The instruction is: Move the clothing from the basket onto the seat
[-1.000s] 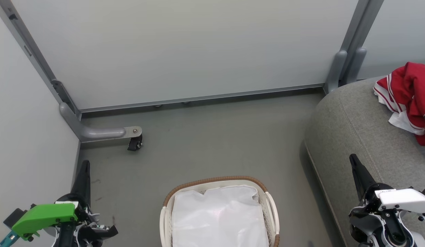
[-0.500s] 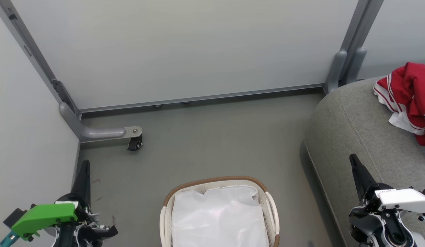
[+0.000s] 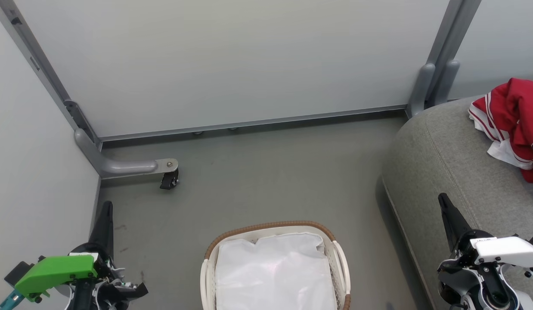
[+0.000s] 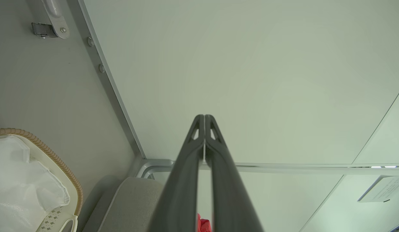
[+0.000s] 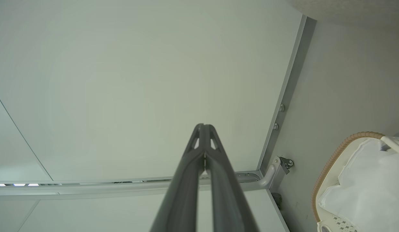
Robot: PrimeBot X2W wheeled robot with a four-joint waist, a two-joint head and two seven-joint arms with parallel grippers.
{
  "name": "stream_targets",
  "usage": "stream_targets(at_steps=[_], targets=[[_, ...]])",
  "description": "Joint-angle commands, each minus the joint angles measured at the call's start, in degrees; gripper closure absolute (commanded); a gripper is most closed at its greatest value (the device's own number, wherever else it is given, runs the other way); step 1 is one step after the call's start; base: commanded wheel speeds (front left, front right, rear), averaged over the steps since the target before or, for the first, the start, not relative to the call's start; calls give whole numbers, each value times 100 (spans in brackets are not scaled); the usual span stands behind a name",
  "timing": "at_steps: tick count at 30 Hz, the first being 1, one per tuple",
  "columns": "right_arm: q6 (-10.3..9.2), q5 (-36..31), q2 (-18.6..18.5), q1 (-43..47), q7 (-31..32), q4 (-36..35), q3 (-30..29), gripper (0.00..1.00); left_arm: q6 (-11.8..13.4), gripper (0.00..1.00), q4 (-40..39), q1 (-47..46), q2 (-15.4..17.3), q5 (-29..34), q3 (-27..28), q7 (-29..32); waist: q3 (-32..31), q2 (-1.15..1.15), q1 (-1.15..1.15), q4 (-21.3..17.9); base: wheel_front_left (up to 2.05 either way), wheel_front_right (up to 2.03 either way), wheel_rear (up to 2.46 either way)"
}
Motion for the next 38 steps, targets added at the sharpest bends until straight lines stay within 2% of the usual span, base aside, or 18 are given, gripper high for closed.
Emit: stream_targets(at_steps=[1,38], targets=[[0,17,-34,-48,18,-24,-11,100,-31,100,-9,-64,31,-19,13,17,0,0,0,0,0,0,0],[0,18,-34,-47,17,-23,-10,100,-30,100,-10,-64,31,-19,12,16,0,0,0,0,0,0,0]])
